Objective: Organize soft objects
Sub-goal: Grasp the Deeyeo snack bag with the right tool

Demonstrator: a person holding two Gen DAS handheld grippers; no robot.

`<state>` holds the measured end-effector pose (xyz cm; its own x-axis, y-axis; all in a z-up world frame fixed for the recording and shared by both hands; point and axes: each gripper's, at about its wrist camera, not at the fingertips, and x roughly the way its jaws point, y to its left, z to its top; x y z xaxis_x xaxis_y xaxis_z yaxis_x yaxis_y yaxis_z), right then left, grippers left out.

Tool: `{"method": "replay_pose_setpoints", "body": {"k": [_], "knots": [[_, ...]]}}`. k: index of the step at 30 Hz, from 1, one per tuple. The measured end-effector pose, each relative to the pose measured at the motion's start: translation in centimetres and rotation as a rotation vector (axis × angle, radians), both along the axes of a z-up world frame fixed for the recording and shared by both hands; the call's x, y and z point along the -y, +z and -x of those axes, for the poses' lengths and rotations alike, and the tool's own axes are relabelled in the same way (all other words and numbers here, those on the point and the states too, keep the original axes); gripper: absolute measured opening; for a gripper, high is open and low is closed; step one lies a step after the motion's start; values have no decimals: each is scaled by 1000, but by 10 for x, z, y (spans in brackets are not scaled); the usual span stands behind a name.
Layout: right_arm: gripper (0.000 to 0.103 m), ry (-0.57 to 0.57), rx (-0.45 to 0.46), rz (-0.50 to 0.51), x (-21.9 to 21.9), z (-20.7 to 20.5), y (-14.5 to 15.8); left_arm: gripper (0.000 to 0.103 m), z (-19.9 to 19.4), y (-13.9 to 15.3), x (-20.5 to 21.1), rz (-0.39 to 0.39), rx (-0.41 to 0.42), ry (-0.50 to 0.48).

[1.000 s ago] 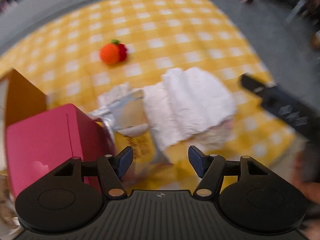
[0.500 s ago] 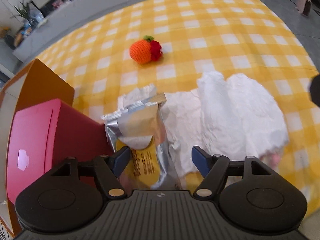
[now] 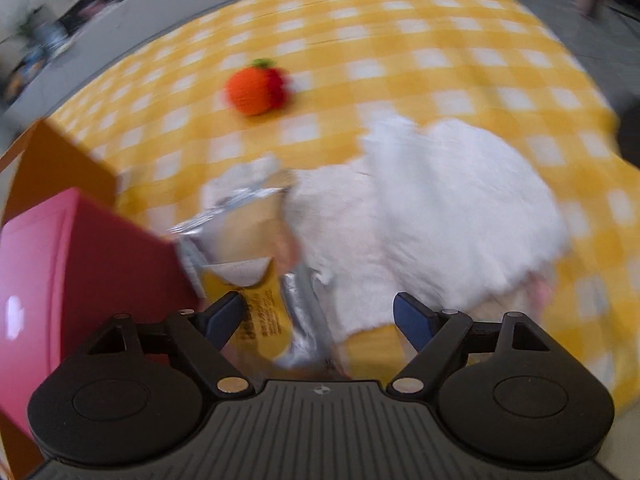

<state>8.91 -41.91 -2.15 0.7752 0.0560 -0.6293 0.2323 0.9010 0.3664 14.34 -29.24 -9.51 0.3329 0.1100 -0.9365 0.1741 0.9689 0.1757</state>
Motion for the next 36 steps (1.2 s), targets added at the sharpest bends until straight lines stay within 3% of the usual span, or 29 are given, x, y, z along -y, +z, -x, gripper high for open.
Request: {"method": "replay_pose_setpoints", "body": {"k": [1, 3, 5, 8, 11, 14, 18, 22, 25, 28, 33, 36], "knots": [[75, -4, -2, -2, 0, 0, 0, 91, 5, 2, 2, 48, -14, -66], [75, -9, -9, 3, 0, 0, -1, 71, 16, 7, 9, 161, -55, -197], [75, -19, -17, 9, 1, 0, -2, 68, 19, 4, 13, 277, -164, -262], [75, -35, -29, 13, 5, 0, -4, 66, 14, -8, 10, 270, -273, -169], [75, -41, -9, -14, 11, 4, -3, 67, 11, -2, -8, 365, -263, -138], [75, -59, 0, -19, 15, 6, -2, 75, 5, 12, -30, 424, -271, -98], [75, -60, -5, -39, 17, 5, -5, 78, -1, 37, -53, 434, -229, -17], [75, -11, 2, -56, 13, 3, -6, 78, 4, 68, -71, 456, -189, -104], [75, 60, 3, -52, 3, 0, -7, 81, 22, 98, -88, 419, -58, -171], [76, 157, -17, -7, -17, -7, -7, 87, 31, 119, -100, 382, 65, -203], [78, 389, -4, 55, -65, -15, -6, 84, 34, 131, -115, 371, 164, -219], [79, 482, -29, 127, -94, -22, -10, 86, 38, 131, -120, 325, 222, -228]]}}
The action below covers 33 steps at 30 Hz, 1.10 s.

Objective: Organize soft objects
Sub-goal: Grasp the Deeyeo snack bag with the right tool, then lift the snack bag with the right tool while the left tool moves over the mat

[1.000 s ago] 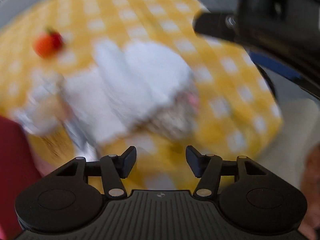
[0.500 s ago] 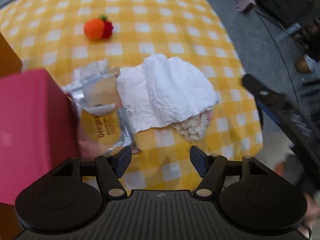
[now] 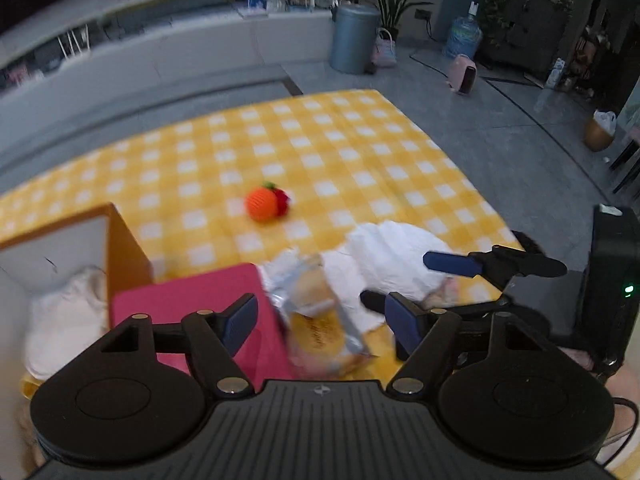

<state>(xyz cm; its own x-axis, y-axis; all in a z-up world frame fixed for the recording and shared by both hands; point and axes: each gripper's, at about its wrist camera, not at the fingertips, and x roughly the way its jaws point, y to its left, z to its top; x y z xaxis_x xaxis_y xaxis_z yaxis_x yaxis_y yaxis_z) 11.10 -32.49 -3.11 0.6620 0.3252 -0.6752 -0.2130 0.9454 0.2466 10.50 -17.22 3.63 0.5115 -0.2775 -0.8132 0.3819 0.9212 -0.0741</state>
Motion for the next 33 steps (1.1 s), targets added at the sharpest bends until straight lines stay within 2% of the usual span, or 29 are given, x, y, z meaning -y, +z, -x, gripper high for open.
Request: {"method": "replay_pose_setpoints", "body": {"k": [5, 7, 10, 14, 19, 22, 25, 26, 27, 29, 30, 33], "knots": [[79, 74, -62, 91, -30, -20, -17, 86, 5, 0, -15, 32, 43, -22], [80, 87, -81, 88, -33, -25, -22, 86, 5, 1, -23, 41, 74, -4], [87, 96, -99, 91, -37, -30, -27, 87, 1, 1, -35, 51, 103, 24], [91, 96, -128, 105, -43, -37, -35, 87, -8, 0, -53, 68, 86, 71], [89, 136, -156, 152, -57, -45, -45, 87, -8, -3, -71, 67, 74, 86], [89, 139, -156, 127, -55, -47, -47, 87, -7, -6, -79, 66, 63, 96], [87, 148, -157, 177, -60, -47, -51, 87, -7, -8, -85, 65, 54, 110], [80, 155, -156, 166, -60, -47, -51, 87, -7, -9, -87, 66, 49, 115], [58, 169, -159, 137, -58, -47, -51, 87, -8, -10, -88, 67, 42, 119], [42, 179, -148, 109, -57, -44, -46, 87, -7, -11, -91, 69, 30, 128], [36, 177, -138, 131, -58, -43, -45, 87, -7, -11, -93, 70, 25, 130], [30, 158, -143, 117, -52, -42, -44, 87, -5, -10, -94, 69, 23, 130]]}}
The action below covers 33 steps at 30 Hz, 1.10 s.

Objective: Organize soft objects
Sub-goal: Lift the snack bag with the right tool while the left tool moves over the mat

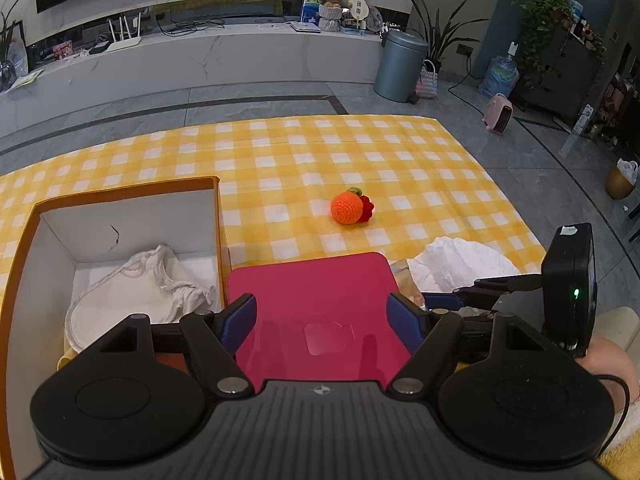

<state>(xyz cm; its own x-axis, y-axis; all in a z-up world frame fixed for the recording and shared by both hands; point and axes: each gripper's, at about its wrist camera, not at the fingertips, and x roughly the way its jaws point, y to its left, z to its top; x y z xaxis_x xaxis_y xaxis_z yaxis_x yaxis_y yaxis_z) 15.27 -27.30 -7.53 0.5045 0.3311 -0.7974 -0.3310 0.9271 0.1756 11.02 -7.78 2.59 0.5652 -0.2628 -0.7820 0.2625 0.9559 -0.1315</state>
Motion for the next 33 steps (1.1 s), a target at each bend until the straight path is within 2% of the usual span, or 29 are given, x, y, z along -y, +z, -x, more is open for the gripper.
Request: {"method": "replay_pose_setpoints", "body": {"k": [2, 4, 5, 7, 8, 9, 12, 15, 18, 20, 25, 28, 30, 33], "knots": [[29, -30, -10, -5, 7, 0, 0, 87, 2, 1, -1, -3, 2, -1], [30, -51, -22, -53, 15, -1, 0, 87, 3, 2, -1, -2, 2, -2], [34, -53, -26, -77, 17, 0, 0, 87, 3, 3, -2, -1, 2, -2], [49, -33, -23, -83, 16, 2, 2, 87, 3, 3, -2, 0, 3, 0], [66, -9, -19, -82, 12, 4, 3, 87, 4, 4, -3, 1, 4, 1], [78, 18, -11, -78, 7, 5, 4, 87, 4, 5, -3, 2, 5, 1], [79, 90, 18, -24, -7, 11, 5, 87, 5, 5, -5, 2, 4, -2], [88, 144, 3, 25, -10, 17, 2, 87, 6, 4, -6, -1, 1, -5], [90, 238, 22, 58, -20, 31, 2, 87, 8, 3, -9, -1, -3, -9], [90, 268, 59, 141, -31, 38, 3, 87, 9, 2, -11, 1, -5, -8], [91, 323, 28, 261, -48, 38, -14, 87, 11, -2, -18, 4, -16, -3], [86, 301, 2, 215, -40, 33, -16, 87, 10, -4, -22, 7, -22, 8], [74, 264, 2, 177, -31, 31, -12, 87, 9, -4, -25, 13, -24, 17], [71, 214, -11, 184, -24, 30, -11, 87, 8, -4, -28, 22, -27, 24]]}}
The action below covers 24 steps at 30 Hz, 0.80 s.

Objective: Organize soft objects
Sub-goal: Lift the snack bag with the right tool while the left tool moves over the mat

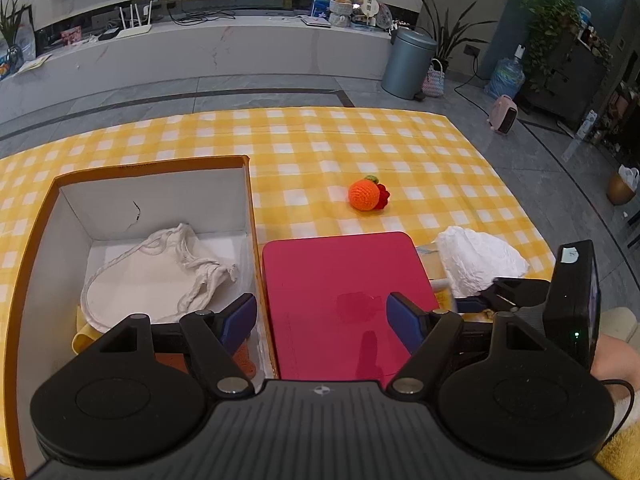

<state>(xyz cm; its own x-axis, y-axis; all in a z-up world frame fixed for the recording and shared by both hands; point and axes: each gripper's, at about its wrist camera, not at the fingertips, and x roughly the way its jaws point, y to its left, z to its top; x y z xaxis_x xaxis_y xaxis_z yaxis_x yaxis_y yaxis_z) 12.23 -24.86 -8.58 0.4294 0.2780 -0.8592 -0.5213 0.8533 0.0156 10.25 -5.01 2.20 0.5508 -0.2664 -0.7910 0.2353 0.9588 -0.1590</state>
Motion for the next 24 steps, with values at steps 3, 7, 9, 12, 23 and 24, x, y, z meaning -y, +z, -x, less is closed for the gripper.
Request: {"method": "replay_pose_setpoints", "body": {"k": [3, 7, 9, 12, 23, 24], "knots": [[71, -78, -7, 46, 9, 1, 3, 87, 1, 0, -1, 5, 3, -2], [74, -175, -5, -21, 31, 0, 11, 87, 1, -2, 0, 1, -1, -3], [88, -169, 24, -81, 36, 3, 19, 87, 1, -1, 0, -1, -1, -6], [98, -162, 63, -138, 35, 3, 26, 87, 3, 1, 1, 7, 3, -7], [93, -355, 30, -132, 27, -30, 11, 87, 3, 9, 7, 12, 17, -8], [91, -358, 28, -117, 26, -30, 9, 87, 3, 9, 8, 11, 18, -8]]}}
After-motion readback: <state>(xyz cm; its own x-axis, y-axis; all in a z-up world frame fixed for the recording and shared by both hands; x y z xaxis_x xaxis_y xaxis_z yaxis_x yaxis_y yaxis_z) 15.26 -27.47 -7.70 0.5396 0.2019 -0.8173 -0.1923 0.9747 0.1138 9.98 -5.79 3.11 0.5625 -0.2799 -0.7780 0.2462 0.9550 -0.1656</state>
